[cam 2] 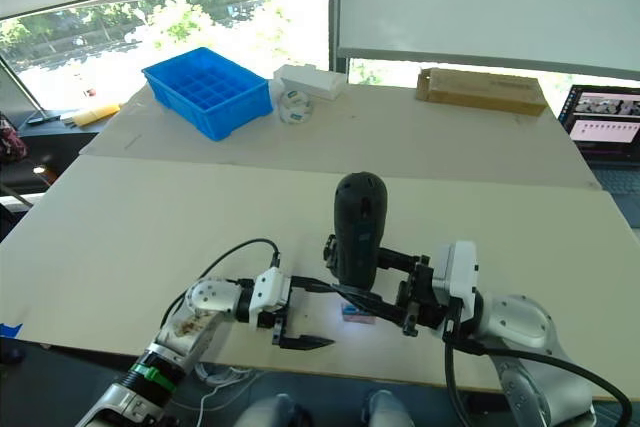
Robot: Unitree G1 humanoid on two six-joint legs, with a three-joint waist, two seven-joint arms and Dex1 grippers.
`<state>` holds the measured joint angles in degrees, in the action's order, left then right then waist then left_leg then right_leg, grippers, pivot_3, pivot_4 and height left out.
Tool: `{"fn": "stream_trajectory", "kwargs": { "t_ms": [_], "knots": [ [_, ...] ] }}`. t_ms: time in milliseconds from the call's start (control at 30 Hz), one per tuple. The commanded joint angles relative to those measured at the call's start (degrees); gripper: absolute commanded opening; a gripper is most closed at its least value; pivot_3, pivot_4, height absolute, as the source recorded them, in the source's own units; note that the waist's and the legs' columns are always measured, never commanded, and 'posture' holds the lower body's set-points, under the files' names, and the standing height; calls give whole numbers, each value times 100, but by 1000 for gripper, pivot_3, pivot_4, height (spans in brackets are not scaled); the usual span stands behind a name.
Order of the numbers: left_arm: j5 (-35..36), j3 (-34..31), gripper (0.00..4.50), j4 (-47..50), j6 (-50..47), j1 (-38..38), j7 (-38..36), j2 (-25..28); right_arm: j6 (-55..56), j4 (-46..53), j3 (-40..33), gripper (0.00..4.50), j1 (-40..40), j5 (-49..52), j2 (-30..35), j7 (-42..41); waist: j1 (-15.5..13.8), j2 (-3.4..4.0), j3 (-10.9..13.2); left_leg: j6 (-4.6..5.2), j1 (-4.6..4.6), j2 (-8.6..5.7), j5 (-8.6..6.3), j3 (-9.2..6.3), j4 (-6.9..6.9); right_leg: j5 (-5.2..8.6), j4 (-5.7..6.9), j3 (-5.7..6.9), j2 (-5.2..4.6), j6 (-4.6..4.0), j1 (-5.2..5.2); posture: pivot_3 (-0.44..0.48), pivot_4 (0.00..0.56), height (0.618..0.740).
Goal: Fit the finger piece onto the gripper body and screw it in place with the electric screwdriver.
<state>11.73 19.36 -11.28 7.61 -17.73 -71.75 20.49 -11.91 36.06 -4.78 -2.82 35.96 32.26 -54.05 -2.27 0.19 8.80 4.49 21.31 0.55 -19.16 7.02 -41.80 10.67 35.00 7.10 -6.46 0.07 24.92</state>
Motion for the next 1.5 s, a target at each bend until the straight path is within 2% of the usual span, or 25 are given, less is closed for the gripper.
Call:
{"fn": "stream_trajectory", "kwargs": {
  "t_ms": [33, 1500],
  "knots": [
    [-59, 56, 4480, -185, -11, -26, 12, -33, 317, 117, -92, 1914, 88, 48, -42, -38, 0, 0, 0, 0, 0, 0, 0, 0, 0, 0, 0, 0, 0, 0, 0, 0, 150, 740],
    [-40, 70, 4480, 376, -518, 49, 276, 51, 313, -69, 51, 1914, 185, -22, -57, -70, 21, 0, 0, -1, 0, 1, 0, 2, 0, 0, 1, 0, 4, 0, 4, 0, 150, 740]
  ]
}}
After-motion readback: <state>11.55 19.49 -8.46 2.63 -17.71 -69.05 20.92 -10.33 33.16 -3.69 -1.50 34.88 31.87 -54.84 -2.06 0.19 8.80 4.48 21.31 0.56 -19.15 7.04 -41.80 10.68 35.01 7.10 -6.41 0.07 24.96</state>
